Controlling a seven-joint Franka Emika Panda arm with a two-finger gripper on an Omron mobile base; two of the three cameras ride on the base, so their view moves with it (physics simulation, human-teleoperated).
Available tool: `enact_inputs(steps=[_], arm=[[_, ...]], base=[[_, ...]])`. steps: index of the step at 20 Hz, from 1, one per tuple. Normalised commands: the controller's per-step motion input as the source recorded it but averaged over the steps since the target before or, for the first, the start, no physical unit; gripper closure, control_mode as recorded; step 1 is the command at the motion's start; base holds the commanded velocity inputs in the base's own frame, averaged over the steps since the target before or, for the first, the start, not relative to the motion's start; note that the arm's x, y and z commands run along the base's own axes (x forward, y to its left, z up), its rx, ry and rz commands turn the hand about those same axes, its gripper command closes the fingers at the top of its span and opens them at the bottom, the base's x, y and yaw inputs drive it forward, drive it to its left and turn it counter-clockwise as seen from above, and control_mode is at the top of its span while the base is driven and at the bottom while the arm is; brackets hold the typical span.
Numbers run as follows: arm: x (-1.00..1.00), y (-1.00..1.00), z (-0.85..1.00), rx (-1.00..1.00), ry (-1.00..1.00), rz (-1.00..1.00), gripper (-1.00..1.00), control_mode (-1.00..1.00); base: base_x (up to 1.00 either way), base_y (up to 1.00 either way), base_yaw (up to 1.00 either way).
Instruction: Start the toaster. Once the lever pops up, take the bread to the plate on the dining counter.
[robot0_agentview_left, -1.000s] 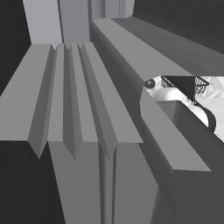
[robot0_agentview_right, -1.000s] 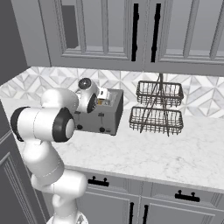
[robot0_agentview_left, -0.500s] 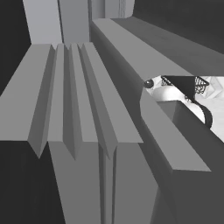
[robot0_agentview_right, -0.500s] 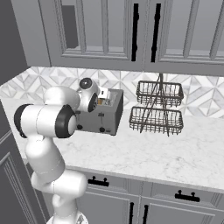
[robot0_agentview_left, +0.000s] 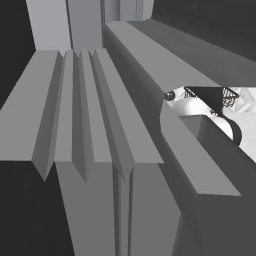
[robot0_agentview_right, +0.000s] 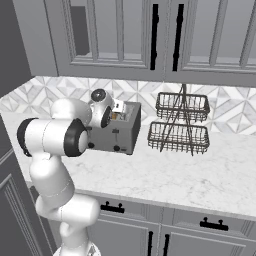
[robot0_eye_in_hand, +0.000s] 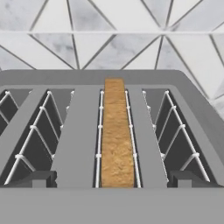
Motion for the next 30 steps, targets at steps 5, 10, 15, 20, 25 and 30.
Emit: enact_inputs(steps=[5,10,15,20,25,30], arm=[[0.03,0.0,-0.06,0.0,0.0,0.0,-1.0,-1.0],[0.02,0.0,-0.03,0.0,0.0,0.0,-1.0,-1.0],[0.01,0.0,-0.02,0.0,0.0,0.0,1.0,-1.0],[0.0,0.0,-0.08,0.0,0.0,0.0,1.0,-1.0],[0.0,0.0,-0.01,0.0,0.0,0.0,1.0,-1.0],[0.0,0.0,0.0,0.0,-0.01,0.0,1.0,-1.0]], base=[[0.0,0.0,0.0],[0.0,0.0,0.0],[0.0,0.0,0.0],[0.0,0.0,0.0],[0.0,0.0,0.0],[0.0,0.0,0.0]])
